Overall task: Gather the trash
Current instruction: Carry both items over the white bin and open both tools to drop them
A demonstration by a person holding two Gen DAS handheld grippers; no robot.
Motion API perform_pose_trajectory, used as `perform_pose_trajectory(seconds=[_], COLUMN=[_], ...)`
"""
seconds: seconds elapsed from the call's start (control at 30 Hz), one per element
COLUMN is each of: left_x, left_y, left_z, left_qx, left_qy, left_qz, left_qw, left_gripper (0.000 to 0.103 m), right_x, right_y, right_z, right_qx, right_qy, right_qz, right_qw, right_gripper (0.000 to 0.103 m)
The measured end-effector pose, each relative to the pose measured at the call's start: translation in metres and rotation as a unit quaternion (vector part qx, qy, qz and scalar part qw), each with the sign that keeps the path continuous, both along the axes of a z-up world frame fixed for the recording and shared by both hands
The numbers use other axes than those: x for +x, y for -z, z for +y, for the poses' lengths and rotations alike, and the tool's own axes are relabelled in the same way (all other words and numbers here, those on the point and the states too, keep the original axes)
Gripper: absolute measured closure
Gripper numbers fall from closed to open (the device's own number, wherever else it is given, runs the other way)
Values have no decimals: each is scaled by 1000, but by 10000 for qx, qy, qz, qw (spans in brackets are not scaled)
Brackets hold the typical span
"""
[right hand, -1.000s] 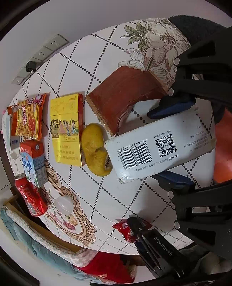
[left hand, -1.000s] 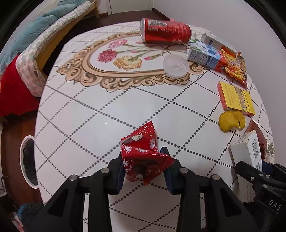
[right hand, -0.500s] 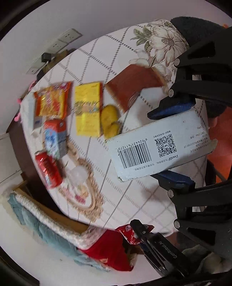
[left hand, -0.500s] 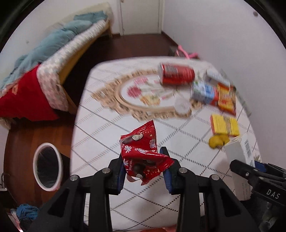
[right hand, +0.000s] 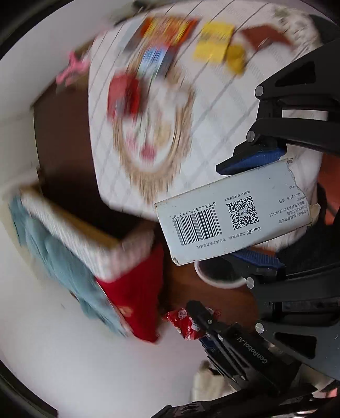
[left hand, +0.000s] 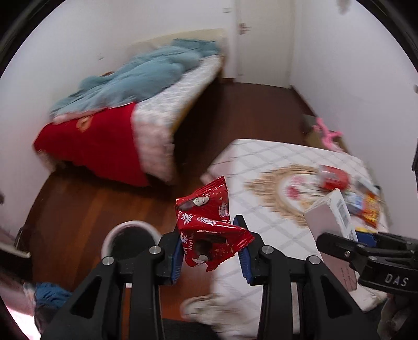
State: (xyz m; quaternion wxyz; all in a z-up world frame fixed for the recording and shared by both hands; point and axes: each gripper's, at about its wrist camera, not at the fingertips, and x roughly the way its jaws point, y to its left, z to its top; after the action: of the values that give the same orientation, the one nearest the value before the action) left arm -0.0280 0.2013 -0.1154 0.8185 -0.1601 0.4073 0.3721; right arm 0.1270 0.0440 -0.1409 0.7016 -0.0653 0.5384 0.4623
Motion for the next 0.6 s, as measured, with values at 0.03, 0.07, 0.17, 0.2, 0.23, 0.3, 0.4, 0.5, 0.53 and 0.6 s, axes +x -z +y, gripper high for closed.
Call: perform_pose_trajectory(seconds=[0.03, 0.07, 0.17, 0.2, 0.23, 0.3, 0.4, 0.5, 0.53, 0.6], left_x=[-12, -23, -61, -70, -82, -100, -121, -137, -140, -146], left_y=[5, 11, 44, 54, 66, 99, 152, 208, 223, 255], left_z=[14, 28, 78, 91, 107, 136, 180, 218, 226, 242], left_qx=[-13, -49, -303, -410, -554, -875, -1433, -2171, -2378, -2823], left_qy=[-146, -277, -721, -810, -917, -1099, -1285, -1370, -1367, -1407], left_qz=[88, 167, 490, 579, 665, 923, 1277, 1493, 1541, 1637], left_qw=[9999, 9995, 9957, 9942, 9920, 9858, 9730, 9549, 9492, 9347], left_gripper=[71, 71, 71, 71, 71, 71, 71, 71, 71, 71], right_x=[-7, -16, -47, -60, -71, -93, -128, -158, -167, -182], right_y=[1, 5, 27, 38, 48, 78, 125, 177, 191, 222], right_z=[19, 39, 109, 133, 153, 197, 254, 306, 316, 337], right_qx=[-19, -58, -294, -404, -520, -807, -1293, -1812, -1965, -2272], right_qy=[-165, -335, -910, -1102, -1253, -1558, -1945, -2278, -2362, -2494], right_qz=[8, 4, 43, 64, 86, 191, 283, 359, 383, 396], right_qw=[9999, 9994, 9954, 9931, 9907, 9843, 9719, 9560, 9509, 9405], right_gripper=[46, 46, 46, 46, 46, 46, 47, 47, 47, 47])
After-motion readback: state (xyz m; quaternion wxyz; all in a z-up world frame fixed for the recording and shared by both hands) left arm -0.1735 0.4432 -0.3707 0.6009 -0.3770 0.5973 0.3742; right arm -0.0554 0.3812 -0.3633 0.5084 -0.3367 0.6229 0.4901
